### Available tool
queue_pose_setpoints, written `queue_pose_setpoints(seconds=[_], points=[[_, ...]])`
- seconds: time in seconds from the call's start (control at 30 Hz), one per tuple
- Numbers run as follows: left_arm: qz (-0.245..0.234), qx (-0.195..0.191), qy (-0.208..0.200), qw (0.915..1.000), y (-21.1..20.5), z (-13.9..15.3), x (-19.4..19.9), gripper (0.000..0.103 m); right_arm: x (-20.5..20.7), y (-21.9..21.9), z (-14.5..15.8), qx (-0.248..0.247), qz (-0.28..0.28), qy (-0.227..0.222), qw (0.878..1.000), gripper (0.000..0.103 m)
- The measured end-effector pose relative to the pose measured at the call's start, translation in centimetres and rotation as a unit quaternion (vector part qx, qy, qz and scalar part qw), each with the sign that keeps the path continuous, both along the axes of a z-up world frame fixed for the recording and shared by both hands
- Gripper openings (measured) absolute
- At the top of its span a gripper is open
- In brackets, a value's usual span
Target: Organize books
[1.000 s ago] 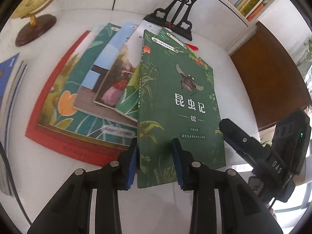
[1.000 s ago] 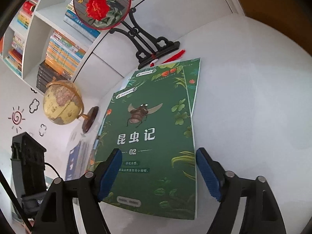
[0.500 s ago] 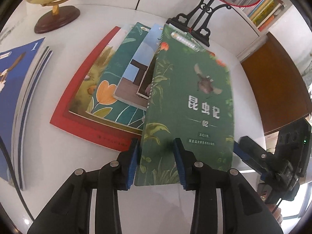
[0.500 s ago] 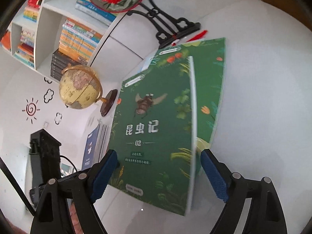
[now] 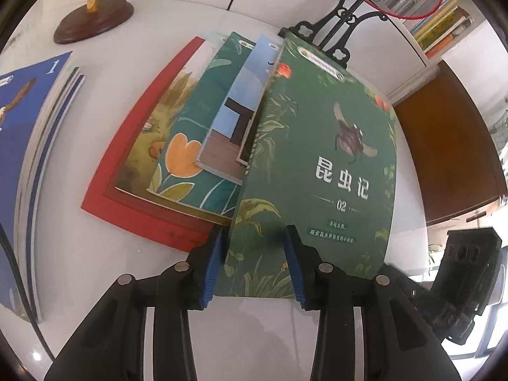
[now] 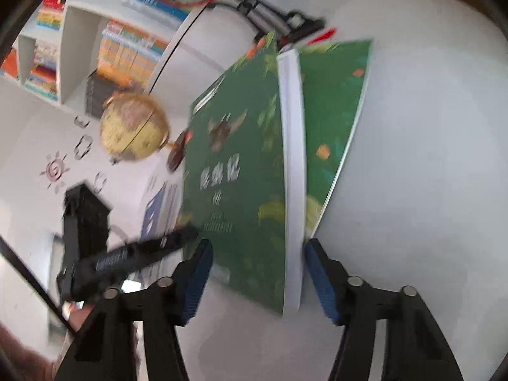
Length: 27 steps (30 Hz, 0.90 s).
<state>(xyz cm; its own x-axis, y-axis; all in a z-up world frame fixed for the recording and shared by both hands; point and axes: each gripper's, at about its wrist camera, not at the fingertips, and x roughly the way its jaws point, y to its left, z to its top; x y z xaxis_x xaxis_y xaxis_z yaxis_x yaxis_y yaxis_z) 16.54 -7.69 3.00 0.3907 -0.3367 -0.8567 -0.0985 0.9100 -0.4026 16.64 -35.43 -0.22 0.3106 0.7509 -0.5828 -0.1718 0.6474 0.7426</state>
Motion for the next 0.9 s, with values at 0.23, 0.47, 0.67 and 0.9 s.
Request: queue_pose_setpoints(seconds=[0.23,0.47,0.67,0.9], points=[[-0.006,0.001,0.001,1.0000,0.7,-0.2,0.1,0.038,-1.3,0.4,-0.1,0.015,0.001,-0.002,1.000,0.050],[-0.011,-0.011,0.004,0.9999,1.4,-0.3,0.5,0.038,-3.3,0.0,1.9,0.077,0.024,-0.064,0.995,0.036],[-0.018,-0.007,0.000,0.9998,1.3,-0.3,0.4,0.038,-2.5,1.1,0.7,0.056,-0.016,-0.049,0.997,0.034],[-0.024,-0.015,-0.005,0.9996,1.3,0.2,0.3,0.036,-3.4,3.1,3.2,-0.044,-0.025,-0.130,0.990,0.011]])
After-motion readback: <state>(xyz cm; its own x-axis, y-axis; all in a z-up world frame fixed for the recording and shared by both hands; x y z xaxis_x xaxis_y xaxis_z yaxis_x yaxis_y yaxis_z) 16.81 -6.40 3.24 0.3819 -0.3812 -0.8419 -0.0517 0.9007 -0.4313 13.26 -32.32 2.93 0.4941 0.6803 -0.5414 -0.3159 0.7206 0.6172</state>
